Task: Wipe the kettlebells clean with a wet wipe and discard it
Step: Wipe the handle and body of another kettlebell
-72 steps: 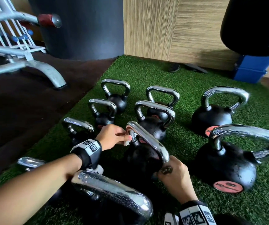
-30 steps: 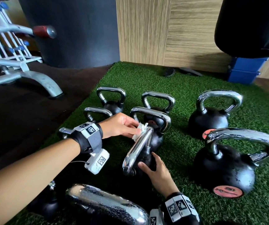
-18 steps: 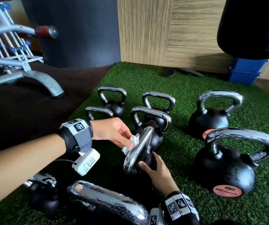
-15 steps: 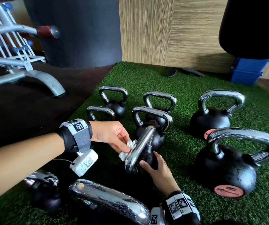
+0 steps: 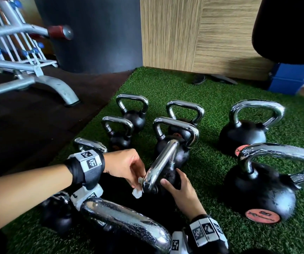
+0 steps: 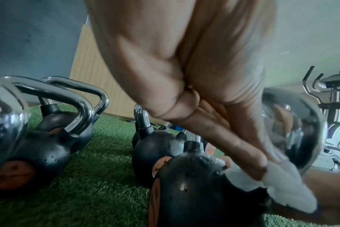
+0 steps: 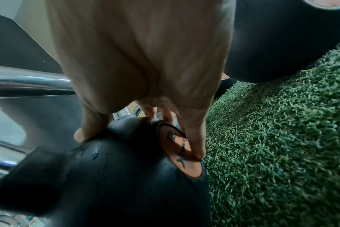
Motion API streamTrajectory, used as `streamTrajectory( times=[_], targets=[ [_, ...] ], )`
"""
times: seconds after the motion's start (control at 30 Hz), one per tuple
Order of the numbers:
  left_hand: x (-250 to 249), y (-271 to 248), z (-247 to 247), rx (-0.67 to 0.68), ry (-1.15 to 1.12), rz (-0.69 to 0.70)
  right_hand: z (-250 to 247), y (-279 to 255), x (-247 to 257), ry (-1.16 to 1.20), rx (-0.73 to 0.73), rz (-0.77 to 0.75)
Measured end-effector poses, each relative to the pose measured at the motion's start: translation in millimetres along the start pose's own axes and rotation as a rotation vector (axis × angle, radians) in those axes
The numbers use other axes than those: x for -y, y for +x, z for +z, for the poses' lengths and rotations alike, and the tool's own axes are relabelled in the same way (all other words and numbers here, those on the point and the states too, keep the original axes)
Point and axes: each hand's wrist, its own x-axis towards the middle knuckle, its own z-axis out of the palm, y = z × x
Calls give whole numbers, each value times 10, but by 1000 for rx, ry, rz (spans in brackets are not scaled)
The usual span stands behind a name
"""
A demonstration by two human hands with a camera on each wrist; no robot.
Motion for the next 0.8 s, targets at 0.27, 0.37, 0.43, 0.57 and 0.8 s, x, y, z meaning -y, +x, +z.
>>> streamTrajectory(
  times=[0.27, 0.37, 0.43, 0.57, 0.8],
  targets=[
    [80, 77, 3, -57, -37, 11, -197, 2, 243, -253, -8, -13],
    [-66, 110, -218, -190, -154, 69, -414, -18, 522, -242, -365, -232],
    [-222, 104, -366, -227, -233, 133, -485, -9, 763, -66, -459, -419],
    [-480, 143, -475, -239, -357, 218, -476, -42, 1184, 291, -205, -577],
    [-598, 291, -363, -283, -448, 224, -653, -175, 1226, 184, -300, -533]
  ],
)
